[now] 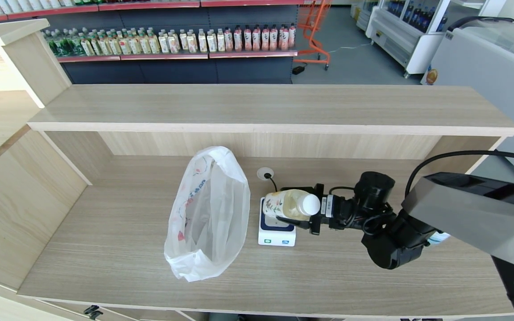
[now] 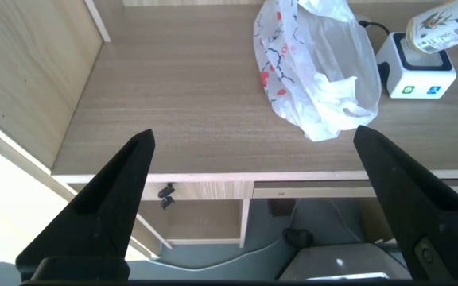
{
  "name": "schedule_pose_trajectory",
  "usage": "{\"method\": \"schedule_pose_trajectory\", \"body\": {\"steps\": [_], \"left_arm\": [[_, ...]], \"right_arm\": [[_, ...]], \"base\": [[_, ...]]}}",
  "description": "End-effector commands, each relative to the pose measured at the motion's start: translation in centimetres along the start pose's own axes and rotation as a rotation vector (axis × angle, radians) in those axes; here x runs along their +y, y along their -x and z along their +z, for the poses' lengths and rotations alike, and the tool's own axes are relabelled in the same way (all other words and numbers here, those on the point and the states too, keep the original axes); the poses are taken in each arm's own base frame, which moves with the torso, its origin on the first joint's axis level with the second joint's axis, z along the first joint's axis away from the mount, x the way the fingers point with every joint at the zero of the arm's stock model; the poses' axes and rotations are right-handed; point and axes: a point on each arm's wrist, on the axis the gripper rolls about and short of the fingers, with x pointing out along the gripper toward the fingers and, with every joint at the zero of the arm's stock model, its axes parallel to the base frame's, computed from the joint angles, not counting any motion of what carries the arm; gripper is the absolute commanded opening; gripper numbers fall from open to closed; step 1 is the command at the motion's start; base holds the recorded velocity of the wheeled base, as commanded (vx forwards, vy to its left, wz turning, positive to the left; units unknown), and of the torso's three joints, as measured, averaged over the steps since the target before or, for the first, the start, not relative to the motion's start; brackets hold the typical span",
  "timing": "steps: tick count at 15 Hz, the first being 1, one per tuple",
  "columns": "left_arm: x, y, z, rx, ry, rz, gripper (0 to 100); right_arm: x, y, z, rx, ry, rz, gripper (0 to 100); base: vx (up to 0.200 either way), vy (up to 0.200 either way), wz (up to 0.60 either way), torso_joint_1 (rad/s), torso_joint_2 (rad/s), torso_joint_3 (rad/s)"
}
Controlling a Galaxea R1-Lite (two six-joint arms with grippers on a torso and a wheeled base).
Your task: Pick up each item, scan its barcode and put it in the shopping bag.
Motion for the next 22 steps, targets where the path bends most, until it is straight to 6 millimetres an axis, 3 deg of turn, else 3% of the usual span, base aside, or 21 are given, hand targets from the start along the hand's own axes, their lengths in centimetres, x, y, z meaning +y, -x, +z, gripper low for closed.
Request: {"method": "schedule_pose_trajectory", "body": {"steps": [1, 5, 9, 11, 12, 13, 15, 16, 19, 22], "left_arm": [[0.0, 0.0, 0.0, 0.002, 0.0, 0.0, 100], [0.0, 0.0, 0.0, 0.002, 0.0, 0.0, 100], [0.0, 0.0, 0.0, 0.002, 0.0, 0.0, 100], [0.0, 0.0, 0.0, 0.002, 0.0, 0.0, 100], [0.0, 0.0, 0.0, 0.002, 0.0, 0.0, 100], [0.0, 0.0, 0.0, 0.002, 0.0, 0.0, 100], [0.0, 0.0, 0.0, 0.002, 0.0, 0.0, 100], [0.0, 0.0, 0.0, 0.003, 0.0, 0.0, 100], [0.0, 0.0, 0.0, 0.002, 0.0, 0.0, 100], [0.0, 0.0, 0.0, 0.0, 0.0, 0.002, 100]], "right_arm": [[-0.1, -0.1, -0.2, -0.003, 0.008, -0.003, 0], [-0.1, -0.1, -0.3, -0.003, 0.007, -0.002, 0], [-2.2, 1.5, 1.8, 0.006, -0.002, -0.046, 0], [-4.4, 5.4, 6.2, 0.09, -0.148, -0.194, 0], [-5.0, 6.3, 8.5, 0.095, -0.224, -0.264, 0], [-5.8, 7.8, 12.9, 0.079, -0.353, -0.371, 0], [-5.5, 10.1, 18.5, 0.09, -0.545, -0.444, 0], [-4.9, 11.4, 20.4, 0.14, -0.616, -0.451, 0], [-2.2, 14.0, 24.6, 0.237, -0.883, -0.542, 0], [-0.9, 15.0, 25.4, 0.294, -0.963, -0.697, 0]], "base": [[0.0, 0.0, 0.0, 0.0, 0.0, 0.0], [0.0, 0.0, 0.0, 0.0, 0.0, 0.0], [0.0, 0.0, 0.0, 0.0, 0.0, 0.0], [0.0, 0.0, 0.0, 0.0, 0.0, 0.0], [0.0, 0.0, 0.0, 0.0, 0.0, 0.0], [0.0, 0.0, 0.0, 0.0, 0.0, 0.0], [0.0, 0.0, 0.0, 0.0, 0.0, 0.0], [0.0, 0.0, 0.0, 0.0, 0.0, 0.0], [0.0, 0.0, 0.0, 0.0, 0.0, 0.0], [0.0, 0.0, 0.0, 0.0, 0.0, 0.0]]}}
